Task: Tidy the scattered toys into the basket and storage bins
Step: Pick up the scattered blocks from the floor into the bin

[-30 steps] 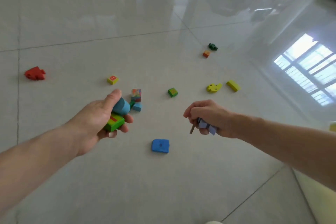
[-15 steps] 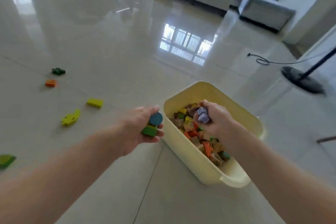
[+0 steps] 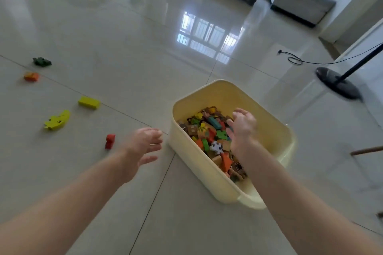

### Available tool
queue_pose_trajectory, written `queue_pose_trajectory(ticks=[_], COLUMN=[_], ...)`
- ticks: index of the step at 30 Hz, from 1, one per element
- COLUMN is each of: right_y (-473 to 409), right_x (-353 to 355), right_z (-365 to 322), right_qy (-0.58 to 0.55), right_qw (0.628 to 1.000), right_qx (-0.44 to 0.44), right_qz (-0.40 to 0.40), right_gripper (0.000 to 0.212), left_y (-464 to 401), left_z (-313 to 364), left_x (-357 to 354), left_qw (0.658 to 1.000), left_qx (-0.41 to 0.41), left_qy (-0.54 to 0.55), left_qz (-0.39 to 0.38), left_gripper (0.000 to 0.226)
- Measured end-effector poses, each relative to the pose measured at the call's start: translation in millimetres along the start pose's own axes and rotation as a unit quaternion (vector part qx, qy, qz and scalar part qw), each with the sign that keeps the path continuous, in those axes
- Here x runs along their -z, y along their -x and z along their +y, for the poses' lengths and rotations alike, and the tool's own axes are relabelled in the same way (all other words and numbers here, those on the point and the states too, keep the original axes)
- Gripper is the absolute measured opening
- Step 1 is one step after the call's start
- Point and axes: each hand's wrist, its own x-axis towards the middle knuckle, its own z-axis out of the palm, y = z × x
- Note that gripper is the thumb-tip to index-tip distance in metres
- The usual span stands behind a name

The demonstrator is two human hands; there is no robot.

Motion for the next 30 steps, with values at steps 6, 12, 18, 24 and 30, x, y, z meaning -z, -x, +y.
queue_pose_trajectory(ticks=[6, 12, 18, 24, 30], right_y=[53.8, 91.8, 88.4, 51.5, 41.0], right_x=[-98.7, -177.8, -221.5, -253.7, -257.4], right_z=[48.3, 152.8, 192.4, 198.1, 208.1], right_qy=[0.066, 0.125, 0.341, 0.485, 0.479], right_qw=[0.959, 0.937, 0.89, 0.815, 0.775], right_qx=[0.168, 0.079, 0.205, 0.202, 0.292], right_qz=[-0.22, -0.317, -0.221, -0.245, -0.291], right_gripper=[0.022, 0.022, 0.043, 0.068, 0.029], left_y=[8.4, 39.9, 77.9, 75.0, 66.5], left_z=[-31.8, -85.6, -144.5, -162.5, -174.0], left_x=[76.1, 182.8, 245.8, 252.6, 257.1], left_qw=[0.995, 0.949, 0.883, 0.871, 0.875], left_qx=[0.001, -0.087, -0.064, -0.069, -0.077], left_qy=[0.024, -0.078, -0.22, -0.236, -0.218], left_qz=[0.099, 0.293, 0.41, 0.425, 0.426], left_gripper=[0.012, 0.019, 0.021, 0.023, 0.023])
